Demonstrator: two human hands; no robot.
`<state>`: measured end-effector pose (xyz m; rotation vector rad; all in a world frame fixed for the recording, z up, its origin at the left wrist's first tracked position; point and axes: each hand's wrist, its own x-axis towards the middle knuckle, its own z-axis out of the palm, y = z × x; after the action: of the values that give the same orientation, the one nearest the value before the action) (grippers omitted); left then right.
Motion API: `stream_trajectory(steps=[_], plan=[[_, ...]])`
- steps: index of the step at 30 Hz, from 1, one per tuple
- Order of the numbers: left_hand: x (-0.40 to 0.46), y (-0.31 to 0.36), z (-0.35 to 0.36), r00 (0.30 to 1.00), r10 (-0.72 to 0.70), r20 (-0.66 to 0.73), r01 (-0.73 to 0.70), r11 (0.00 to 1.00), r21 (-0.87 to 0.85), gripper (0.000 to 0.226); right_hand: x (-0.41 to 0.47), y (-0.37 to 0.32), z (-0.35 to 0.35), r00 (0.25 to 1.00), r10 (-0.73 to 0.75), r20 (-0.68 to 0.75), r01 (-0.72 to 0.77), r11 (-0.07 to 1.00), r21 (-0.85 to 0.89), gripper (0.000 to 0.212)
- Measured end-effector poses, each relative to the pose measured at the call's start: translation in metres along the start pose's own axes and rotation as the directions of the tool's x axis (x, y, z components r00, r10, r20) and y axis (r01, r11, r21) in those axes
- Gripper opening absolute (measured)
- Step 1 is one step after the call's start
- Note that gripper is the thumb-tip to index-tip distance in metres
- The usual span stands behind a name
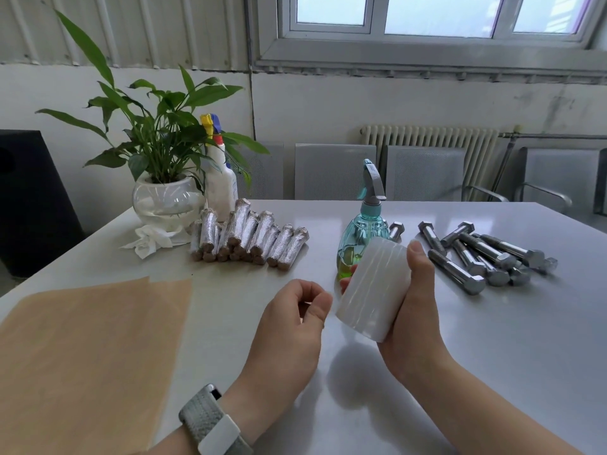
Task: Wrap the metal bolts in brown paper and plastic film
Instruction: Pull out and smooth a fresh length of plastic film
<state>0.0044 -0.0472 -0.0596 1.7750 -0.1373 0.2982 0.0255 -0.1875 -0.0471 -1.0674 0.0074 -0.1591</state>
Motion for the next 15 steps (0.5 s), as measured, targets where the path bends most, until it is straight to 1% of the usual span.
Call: stream_trajectory(steps=[3, 5, 7, 8, 9, 11, 13, 15], plan=[[0.0014, -0.0003, -0.0031, 0.997, 0.061, -0.041, -0.061, 0.998, -0.001, 0.009, -0.0007, -0.0001, -0.0003, 1.0, 0.005, -0.011, -0.006, 1.0, -0.017, 0.085], [0.0024, -0.0027, -0.0052, 0.998, 0.058, -0.003, -0.058, 0.998, -0.005, 0.006, -0.0004, 0.0002, -0.0009, 1.0, 0.005, -0.015, -0.005, 1.0, -0.013, 0.088], [0.0007, -0.0047, -0.0057, 0.998, 0.0, 0.071, 0.005, 0.997, -0.076, 0.005, -0.0005, -0.0003, -0.0012, 1.0, -0.001, -0.012, 0.001, 1.0, -0.009, 0.088], [-0.0006, -0.0054, -0.0048, 0.994, -0.05, 0.097, 0.065, 0.986, -0.153, 0.006, -0.0003, -0.0004, -0.0013, 1.0, -0.003, -0.011, 0.003, 1.0, -0.002, 0.086], [-0.0011, -0.0055, -0.0034, 0.988, -0.104, 0.116, 0.129, 0.963, -0.236, 0.008, -0.0001, -0.0004, -0.0016, 1.0, -0.005, -0.011, 0.005, 1.0, 0.007, 0.083], [-0.0016, -0.0071, -0.0003, 0.973, -0.184, 0.14, 0.223, 0.906, -0.361, 0.021, 0.0002, -0.0009, -0.0015, 1.0, -0.011, -0.011, 0.011, 1.0, 0.013, 0.079], [-0.0011, -0.0077, 0.0021, 0.962, -0.221, 0.158, 0.268, 0.866, -0.423, 0.029, -0.0002, -0.0016, -0.0014, 1.0, -0.014, -0.01, 0.014, 1.0, 0.008, 0.079], [-0.0006, -0.0074, 0.0025, 0.957, -0.233, 0.17, 0.285, 0.858, -0.428, 0.031, -0.0011, -0.0017, -0.0021, 1.0, -0.025, -0.006, 0.025, 1.0, -0.007, 0.079]])
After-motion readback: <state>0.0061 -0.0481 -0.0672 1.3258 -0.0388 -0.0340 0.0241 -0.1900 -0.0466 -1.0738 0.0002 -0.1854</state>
